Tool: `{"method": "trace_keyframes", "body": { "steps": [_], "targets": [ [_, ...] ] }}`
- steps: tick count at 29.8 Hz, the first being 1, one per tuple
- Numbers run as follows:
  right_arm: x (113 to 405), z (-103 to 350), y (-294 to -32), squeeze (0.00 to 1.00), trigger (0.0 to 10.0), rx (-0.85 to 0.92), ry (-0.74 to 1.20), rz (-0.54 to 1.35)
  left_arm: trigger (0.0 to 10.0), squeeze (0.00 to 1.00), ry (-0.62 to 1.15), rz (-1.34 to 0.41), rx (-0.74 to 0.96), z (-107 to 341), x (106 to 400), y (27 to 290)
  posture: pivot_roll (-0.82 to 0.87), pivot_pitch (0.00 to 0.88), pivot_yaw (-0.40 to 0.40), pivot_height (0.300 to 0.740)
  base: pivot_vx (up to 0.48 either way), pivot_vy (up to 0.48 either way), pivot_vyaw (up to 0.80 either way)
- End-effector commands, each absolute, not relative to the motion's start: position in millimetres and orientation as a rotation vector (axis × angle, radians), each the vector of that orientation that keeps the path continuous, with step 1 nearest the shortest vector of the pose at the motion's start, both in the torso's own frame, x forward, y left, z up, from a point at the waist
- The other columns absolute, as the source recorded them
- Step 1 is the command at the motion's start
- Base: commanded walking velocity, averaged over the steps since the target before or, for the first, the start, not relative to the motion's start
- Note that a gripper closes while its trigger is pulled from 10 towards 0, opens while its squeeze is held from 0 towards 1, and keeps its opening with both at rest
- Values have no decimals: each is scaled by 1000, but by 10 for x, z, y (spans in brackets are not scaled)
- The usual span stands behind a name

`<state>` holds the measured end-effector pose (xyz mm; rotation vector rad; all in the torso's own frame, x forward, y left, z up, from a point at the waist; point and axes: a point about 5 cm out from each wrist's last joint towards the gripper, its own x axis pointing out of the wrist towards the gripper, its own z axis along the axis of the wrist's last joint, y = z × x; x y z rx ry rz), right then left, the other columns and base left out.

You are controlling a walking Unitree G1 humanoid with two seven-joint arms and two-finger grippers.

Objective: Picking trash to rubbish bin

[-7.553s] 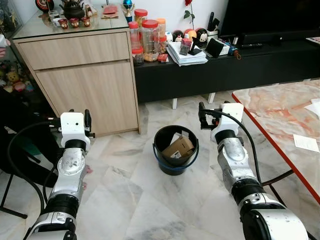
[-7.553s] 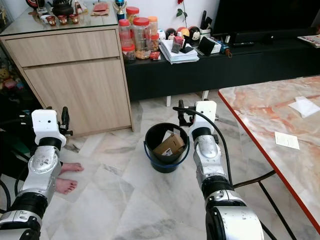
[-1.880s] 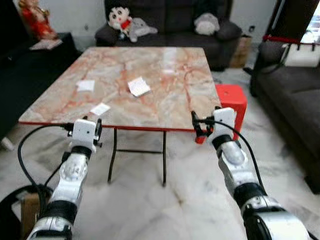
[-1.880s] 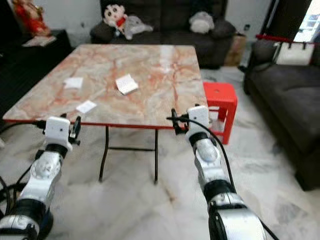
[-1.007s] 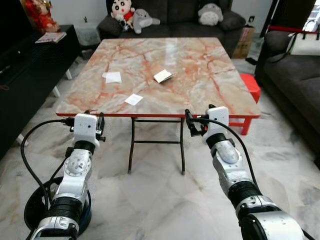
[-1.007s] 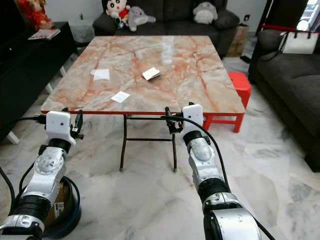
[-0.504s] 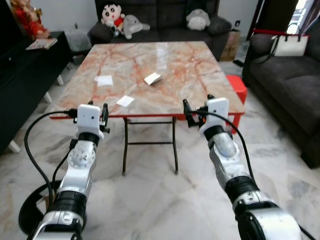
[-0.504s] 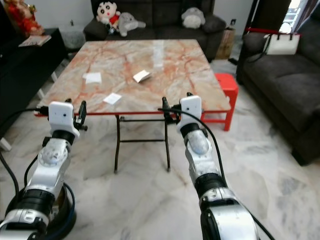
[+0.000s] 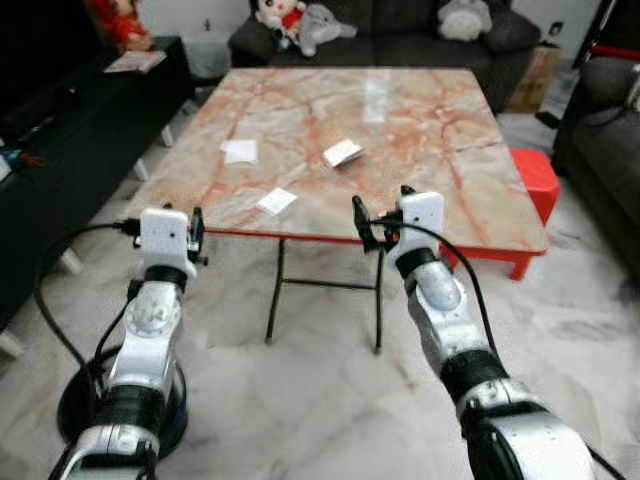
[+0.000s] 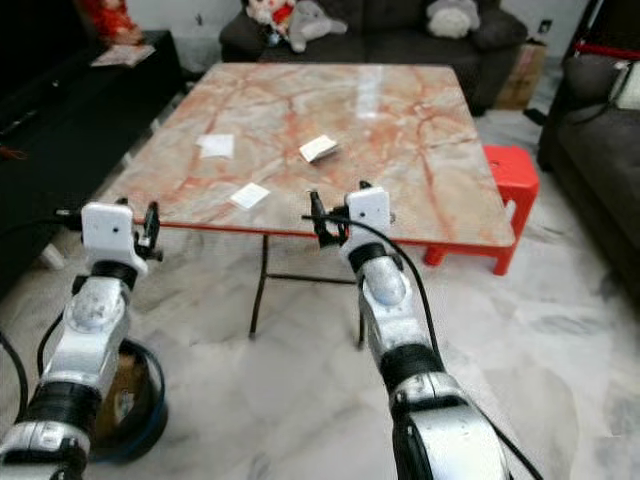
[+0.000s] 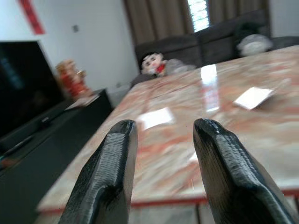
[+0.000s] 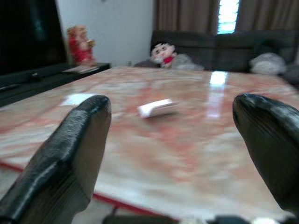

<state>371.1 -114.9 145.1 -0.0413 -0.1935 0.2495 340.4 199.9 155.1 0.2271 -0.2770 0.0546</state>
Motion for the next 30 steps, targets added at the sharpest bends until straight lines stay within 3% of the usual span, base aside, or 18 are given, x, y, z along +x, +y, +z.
{"method": "trace_keyframes", "body": {
  "steps": [1,30],
  "targets": [
    [3718,1470,-1234,0,10000,-34,-199,224,10000,0,-295,35,219,1607,3422,1925,-4,0,20,740,420,0,0],
    [3703,1461,-1201,0,10000,-17,-202,239,10000,0,-301,19,223,1629,3430,1922,-7,0,23,740,423,0,0]
  ]
}}
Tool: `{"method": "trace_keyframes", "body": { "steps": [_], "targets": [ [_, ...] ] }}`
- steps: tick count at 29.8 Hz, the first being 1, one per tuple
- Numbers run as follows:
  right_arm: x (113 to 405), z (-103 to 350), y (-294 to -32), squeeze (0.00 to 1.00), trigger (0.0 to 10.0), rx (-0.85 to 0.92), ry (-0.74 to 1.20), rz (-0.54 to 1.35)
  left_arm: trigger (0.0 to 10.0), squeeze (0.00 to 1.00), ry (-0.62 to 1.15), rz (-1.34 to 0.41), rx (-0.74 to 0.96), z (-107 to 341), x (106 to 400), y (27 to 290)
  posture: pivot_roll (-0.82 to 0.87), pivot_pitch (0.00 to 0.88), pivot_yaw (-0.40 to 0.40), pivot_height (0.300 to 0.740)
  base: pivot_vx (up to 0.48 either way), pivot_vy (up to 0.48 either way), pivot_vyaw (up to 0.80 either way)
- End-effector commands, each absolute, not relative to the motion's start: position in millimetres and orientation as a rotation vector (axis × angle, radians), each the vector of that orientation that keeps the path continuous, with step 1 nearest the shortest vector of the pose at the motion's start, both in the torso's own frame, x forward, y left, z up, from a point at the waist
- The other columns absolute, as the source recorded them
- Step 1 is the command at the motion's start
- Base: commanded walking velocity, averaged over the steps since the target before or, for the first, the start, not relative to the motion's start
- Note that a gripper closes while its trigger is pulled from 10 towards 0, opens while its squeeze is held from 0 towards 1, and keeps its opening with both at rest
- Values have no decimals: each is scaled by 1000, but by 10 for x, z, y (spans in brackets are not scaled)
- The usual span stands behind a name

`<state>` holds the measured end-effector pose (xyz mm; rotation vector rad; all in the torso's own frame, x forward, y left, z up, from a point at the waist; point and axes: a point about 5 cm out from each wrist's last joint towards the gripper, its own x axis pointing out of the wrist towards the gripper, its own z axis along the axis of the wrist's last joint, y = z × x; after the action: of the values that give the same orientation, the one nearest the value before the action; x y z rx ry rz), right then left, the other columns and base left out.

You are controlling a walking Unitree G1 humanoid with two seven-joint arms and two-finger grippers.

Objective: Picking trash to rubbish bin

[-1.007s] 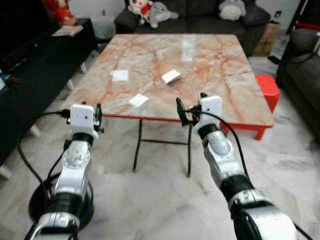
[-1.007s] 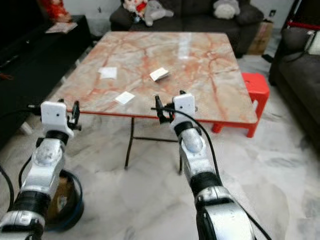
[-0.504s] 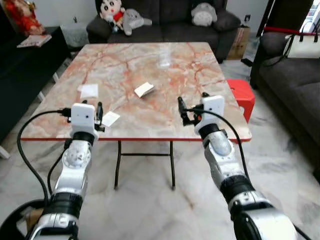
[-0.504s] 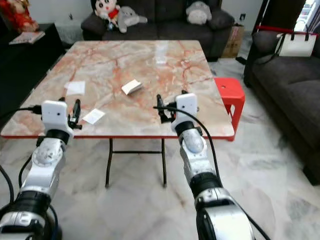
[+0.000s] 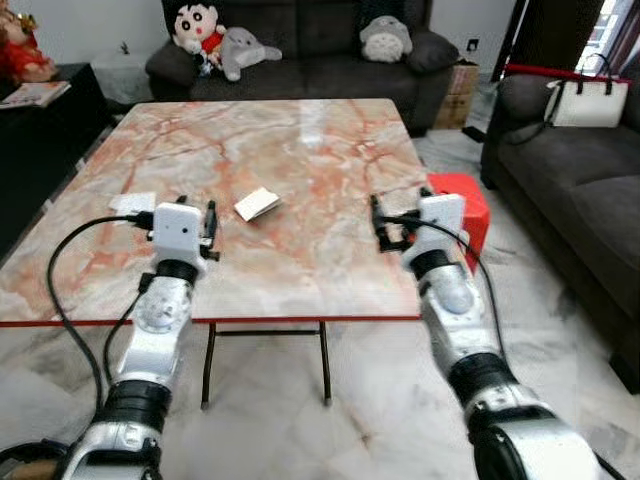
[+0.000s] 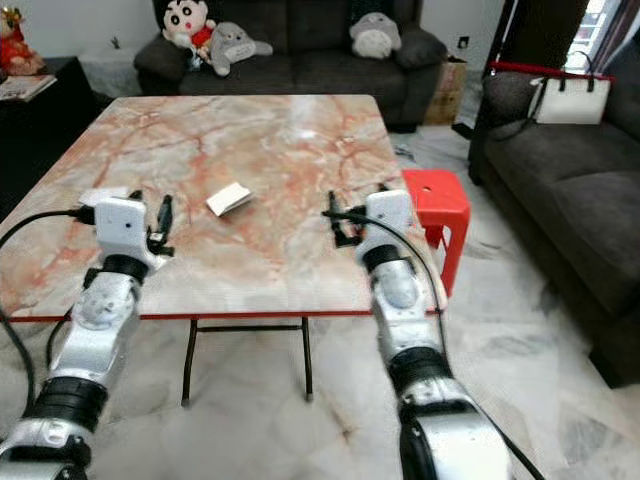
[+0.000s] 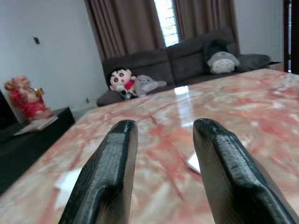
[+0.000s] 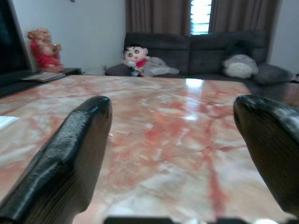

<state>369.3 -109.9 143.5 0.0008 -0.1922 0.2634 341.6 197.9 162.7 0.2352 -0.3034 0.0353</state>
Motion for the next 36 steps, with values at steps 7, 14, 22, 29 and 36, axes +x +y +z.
{"method": "trace_keyframes", "body": {
  "steps": [7,14,22,29,36],
  "targets": [
    [3698,1456,-1188,0,10000,-16,-202,244,10000,0,-305,11,224,1637,3435,1905,-8,0,25,740,421,0,0],
    [3691,1447,-1202,0,10000,-18,-199,248,10000,0,-308,10,223,1647,3434,1892,-13,0,23,740,423,0,0],
    [3687,1439,-1198,0,10000,-18,-195,256,10000,0,-319,-15,226,1661,3428,1844,-10,0,19,740,300,0,0],
    [3687,1431,-1172,0,10000,-17,-188,268,10000,0,-313,-16,254,1643,3410,1855,-5,0,17,740,0,0,0],
    [3676,1413,-1177,0,10000,-16,-184,271,10000,0,-289,-35,286,1618,3419,1884,-4,0,18,740,0,0,0]
  ]
}}
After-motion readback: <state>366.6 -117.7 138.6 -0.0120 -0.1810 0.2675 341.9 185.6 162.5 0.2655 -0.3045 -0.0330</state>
